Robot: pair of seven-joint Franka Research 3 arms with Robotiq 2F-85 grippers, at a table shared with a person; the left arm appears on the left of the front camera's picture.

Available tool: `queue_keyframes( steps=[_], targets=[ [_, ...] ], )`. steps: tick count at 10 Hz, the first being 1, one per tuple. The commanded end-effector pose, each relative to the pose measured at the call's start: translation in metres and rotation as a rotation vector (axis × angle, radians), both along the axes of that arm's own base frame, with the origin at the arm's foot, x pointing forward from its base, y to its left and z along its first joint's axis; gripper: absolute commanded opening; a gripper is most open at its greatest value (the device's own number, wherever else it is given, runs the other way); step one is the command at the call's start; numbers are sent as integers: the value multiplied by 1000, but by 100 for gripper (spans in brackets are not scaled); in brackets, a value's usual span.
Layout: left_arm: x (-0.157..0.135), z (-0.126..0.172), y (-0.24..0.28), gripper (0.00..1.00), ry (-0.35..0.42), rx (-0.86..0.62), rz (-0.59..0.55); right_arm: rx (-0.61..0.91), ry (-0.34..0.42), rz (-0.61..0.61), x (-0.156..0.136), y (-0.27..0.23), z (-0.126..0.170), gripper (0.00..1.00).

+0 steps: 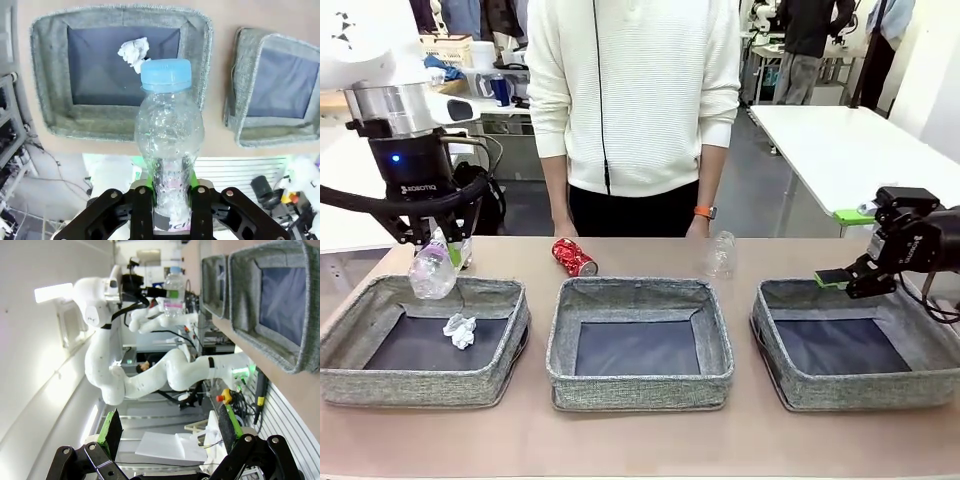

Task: Sort the waste into the appropriate baskets.
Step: Pick up the waste item pointed out by the person.

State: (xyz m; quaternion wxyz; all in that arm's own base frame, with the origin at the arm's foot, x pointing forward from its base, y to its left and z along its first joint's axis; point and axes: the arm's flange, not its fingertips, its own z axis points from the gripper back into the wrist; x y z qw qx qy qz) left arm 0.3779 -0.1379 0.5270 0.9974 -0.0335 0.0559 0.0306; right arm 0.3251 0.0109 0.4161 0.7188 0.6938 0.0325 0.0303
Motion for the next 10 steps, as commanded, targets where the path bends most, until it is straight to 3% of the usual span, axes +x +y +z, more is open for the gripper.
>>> queue_keyframes(
  steps=[1,2,5,6,7,8,9,10],
  targets=[
    [1,-14,-22,23,-1,-158,-204,24,-31,-5,2,2,1,100],
    [-8,8,-62,23,-37,-89,-123,24,-31,-5,2,2,1,100],
    [-58,103,-184,23,-60,-40,-132,24,-31,-5,2,2,1,100],
    [-64,129,-214,23,-88,-56,-37,24,-31,-5,2,2,1,100],
    [-62,156,-241,23,-96,-59,155,24,-31,-5,2,2,1,100],
    [-63,179,-260,23,-100,-65,103,24,-31,-5,2,2,1,100],
    [-67,197,-277,23,-152,-35,82,24,-31,-5,2,2,1,100],
    [-66,213,-285,23,-169,-15,99,24,-31,-5,2,2,1,100]
  ],
)
